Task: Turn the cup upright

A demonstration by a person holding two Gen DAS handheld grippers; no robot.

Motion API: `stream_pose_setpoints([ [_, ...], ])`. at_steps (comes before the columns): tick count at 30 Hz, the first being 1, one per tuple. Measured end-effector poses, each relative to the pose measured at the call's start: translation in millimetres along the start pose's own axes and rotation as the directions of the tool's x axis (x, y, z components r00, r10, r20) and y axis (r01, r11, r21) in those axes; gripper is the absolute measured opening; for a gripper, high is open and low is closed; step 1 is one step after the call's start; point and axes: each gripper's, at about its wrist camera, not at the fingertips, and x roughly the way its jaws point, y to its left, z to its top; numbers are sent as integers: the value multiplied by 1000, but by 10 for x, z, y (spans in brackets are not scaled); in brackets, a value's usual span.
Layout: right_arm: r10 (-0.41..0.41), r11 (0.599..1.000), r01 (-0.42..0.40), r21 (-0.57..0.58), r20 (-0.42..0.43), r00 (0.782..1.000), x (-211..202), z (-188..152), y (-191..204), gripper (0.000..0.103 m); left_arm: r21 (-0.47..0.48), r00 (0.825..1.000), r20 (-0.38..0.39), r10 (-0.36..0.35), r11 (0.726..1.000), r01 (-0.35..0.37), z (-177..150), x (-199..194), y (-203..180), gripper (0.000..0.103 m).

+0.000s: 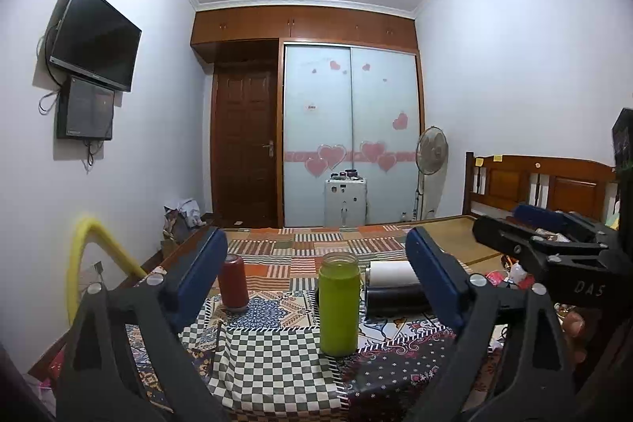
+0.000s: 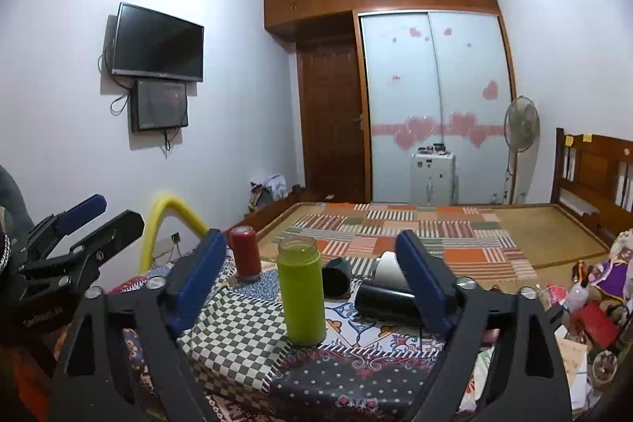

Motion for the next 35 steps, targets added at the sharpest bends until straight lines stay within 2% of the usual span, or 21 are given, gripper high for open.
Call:
stream_pose_setpoints([
  [2,-22,1000,22,-1,17,1000,-57,-2,11,98,2,1000,8,10,1000,-10,-10,-50,-20,101],
  [4,-37,999,36,6,32,999,-55,-11,-12,103,-5,1000,7,6,1000,-6,-21,-92,-27,103],
  [8,-70,998,70,2,47,996,-118,-61,1,103,-7,1000,-2,8,1000,-8,-47,-119,-29,103],
  [18,-74,997,74,10,56,996,-225,-98,-13,103,-7,1000,-17,15,1000,-15,-63,-117,-40,103],
  [35,-90,996,89,4,52,995,-244,-116,-10,103,-10,999,-48,-11,1000,11,-102,-34,-53,103],
])
